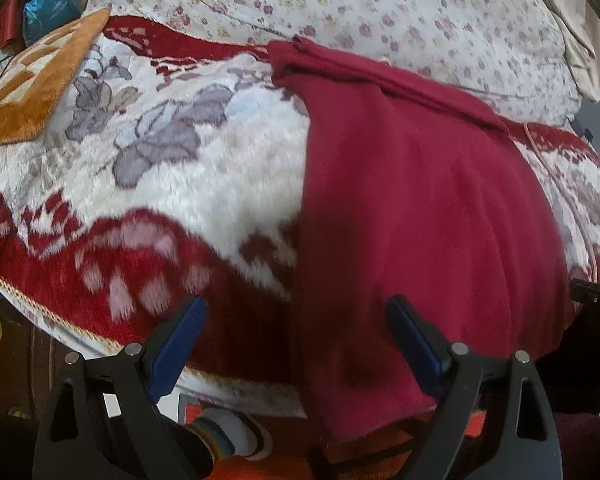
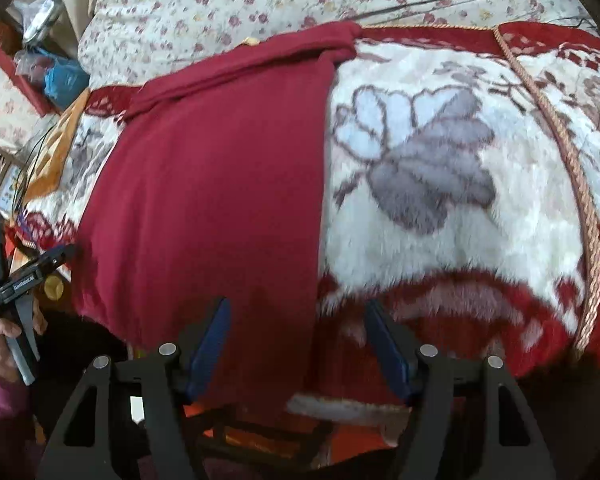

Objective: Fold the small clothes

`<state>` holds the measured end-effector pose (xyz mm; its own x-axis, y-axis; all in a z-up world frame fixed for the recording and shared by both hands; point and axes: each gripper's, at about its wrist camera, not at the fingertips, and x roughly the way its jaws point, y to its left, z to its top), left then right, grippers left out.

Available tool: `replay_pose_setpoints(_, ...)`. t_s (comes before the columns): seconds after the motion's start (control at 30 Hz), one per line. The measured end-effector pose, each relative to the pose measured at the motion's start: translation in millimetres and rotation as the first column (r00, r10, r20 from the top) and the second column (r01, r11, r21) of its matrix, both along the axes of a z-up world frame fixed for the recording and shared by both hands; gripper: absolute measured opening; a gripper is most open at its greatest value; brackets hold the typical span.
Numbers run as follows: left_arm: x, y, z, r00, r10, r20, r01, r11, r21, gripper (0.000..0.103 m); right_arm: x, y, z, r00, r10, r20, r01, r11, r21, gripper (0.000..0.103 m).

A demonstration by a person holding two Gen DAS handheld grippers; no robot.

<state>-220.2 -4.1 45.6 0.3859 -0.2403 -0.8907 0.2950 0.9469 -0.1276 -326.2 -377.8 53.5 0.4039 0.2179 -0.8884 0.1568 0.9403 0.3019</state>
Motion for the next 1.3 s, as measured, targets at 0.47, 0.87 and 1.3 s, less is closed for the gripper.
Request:
replay_pose_setpoints(0.47,-7.5,-8.1,-17.0,0.996,-0.061,-0.061,0.06,0.998,-0.007,0.091,-1.3,23.6,-18.4,0.986,0.165,-0.013,-0.163,0.979,0.125,0.07)
replay_pose_setpoints(0.87,-7.9,-11.1,-21.4,0.995,-0.071,-0.065,0.073,0.997,0.022,0.091,0.5,37.4,-21.8,0.983,0.184,-0.005,-0.184,0.981,0.058,0.076)
replay_pose_setpoints(1.3,-9.5,-13.0,-21.4,0.994,-0.077,-0.074,0.078,0.997,0.018,0.091,3.6,30.5,-16.3,0.979,0.203,0.008,-0.203,0.974,0.102,0.027)
